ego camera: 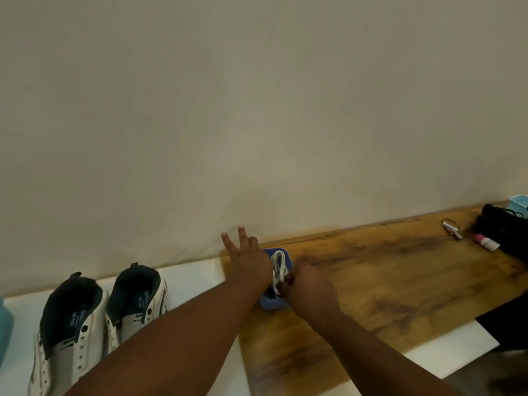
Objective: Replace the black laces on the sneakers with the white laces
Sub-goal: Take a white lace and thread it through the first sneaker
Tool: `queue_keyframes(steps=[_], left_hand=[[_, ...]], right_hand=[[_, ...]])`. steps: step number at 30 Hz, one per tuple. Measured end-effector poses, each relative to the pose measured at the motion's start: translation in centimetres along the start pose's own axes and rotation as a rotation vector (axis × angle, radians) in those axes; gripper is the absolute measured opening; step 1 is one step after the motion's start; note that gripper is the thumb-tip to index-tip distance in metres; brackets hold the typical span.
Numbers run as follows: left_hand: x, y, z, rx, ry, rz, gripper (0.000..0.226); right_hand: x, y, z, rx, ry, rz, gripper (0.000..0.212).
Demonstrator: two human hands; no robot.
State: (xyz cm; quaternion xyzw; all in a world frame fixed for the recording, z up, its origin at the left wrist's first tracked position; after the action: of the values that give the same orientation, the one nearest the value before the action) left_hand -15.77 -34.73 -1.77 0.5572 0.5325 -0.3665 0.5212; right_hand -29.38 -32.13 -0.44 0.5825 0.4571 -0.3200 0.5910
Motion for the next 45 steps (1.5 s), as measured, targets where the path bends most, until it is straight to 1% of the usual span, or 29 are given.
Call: queue_keyframes(steps=[5, 8, 10, 12, 14, 16, 18, 19, 22, 24, 26, 29, 32, 34, 36, 38, 40, 42, 43, 45], left_hand=[[-1.4, -0.6, 0.0, 0.004, -0.076, 0.006, 0.036], [-1.2, 0.0, 0.4, -0.027, -0.105, -0.007, 0.032], [-1.5, 0.6, 0.4, -0.065, -0.115, 0.001, 0.034], [-2.0, 1.2, 0.2, -0.095, -0.122, -0.041, 0.032], [-2.4, 1.5, 0.1, -0.075, -0.162, -0.141, 0.025], [-2.0, 1.3, 0.5, 0.008, -0.201, -0.242, 0.021], [-1.1, 0.9, 0.8, 0.099, -0.205, -0.385, 0.017], [-0.6, 1.0, 0.9, 0.106, -0.206, -0.466, 0.015], [1.2, 1.2, 0.8, 0.091, -0.218, -0.673, 0.018], [1.9, 1.1, 0.6, 0.116, -0.233, -0.795, 0.018], [1.8, 1.4, 0.4, 0.143, -0.265, -0.931, 0.015], [1.2, 2.1, -0.3, 0.153, -0.362, -1.015, 0.013], [1.4, 2.4, -1.4, 0.179, -0.402, -1.097, 0.014], [1.6, 3.0, -2.0, 0.142, -0.395, -1.249, 0.012], [1.5, 3.9, -2.4, 0.066, -0.431, -1.399, 0.014], [1.1, 4.3, -2.6, 0.060, -0.451, -1.486, 0.018], [0.7, 3.7, -2.8, 0.139, -0.411, -1.507, 0.018], [0.8, 3.2, -2.6, 0.170, -0.370, -1.456, 0.015], [1.0, 3.3, -2.4, 0.166, -0.367, -1.429, 0.013], [1.1, 3.6, -2.3, 0.150, -0.370, -1.425, 0.010]], right_hand=[[0.6, -0.9, 0.5, 0.028, -0.020, 0.018, 0.033], [0.7, -1.0, 0.7, 0.042, -0.078, 0.062, 0.035], [0.7, -1.4, 0.8, 0.058, -0.093, 0.085, 0.034], [0.7, -1.8, 0.8, 0.078, -0.093, 0.128, 0.035], [1.1, -2.0, 0.7, 0.094, -0.079, 0.177, 0.035], [1.6, -1.9, 0.3, 0.107, -0.075, 0.170, 0.031], [1.4, -1.6, 0.0, 0.117, -0.122, 0.148, 0.022], [1.2, -1.5, 0.0, 0.117, -0.150, 0.143, 0.017], [0.6, -1.4, 0.3, 0.079, -0.186, 0.112, 0.020], [0.5, -1.7, 0.5, 0.077, -0.175, 0.089, 0.023], [0.8, -1.8, 0.5, 0.073, -0.160, 0.048, 0.022], [1.2, -1.7, 0.1, 0.052, -0.169, 0.017, 0.017], [1.4, -1.6, 0.0, 0.042, -0.150, -0.019, 0.015], [1.3, -1.4, 0.0, 0.044, -0.115, -0.069, 0.016], [0.7, -1.4, -0.1, 0.044, -0.107, -0.098, 0.016], [0.2, -1.1, -0.4, 0.036, -0.114, -0.117, 0.016], [-0.2, -0.7, -0.6, 0.020, -0.142, -0.111, 0.020], [-0.6, -0.1, -0.5, -0.019, -0.192, -0.082, 0.028], [-0.7, 0.4, -0.4, -0.057, -0.208, -0.073, 0.034], [-0.6, 1.6, 0.1, -0.159, -0.192, -0.092, 0.051]])
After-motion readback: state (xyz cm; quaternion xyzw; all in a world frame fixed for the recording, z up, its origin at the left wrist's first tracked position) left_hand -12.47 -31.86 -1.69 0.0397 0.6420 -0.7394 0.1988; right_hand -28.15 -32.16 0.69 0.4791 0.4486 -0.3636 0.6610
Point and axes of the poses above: each hand's wrist, its own z-axis towards the middle knuckle, its own x-axis out of the palm, y = z × x, the point moved 8 cm from there along z, towards the middle knuckle, and after that the axes turned 3 degrees about z, right-handed, at the moved point
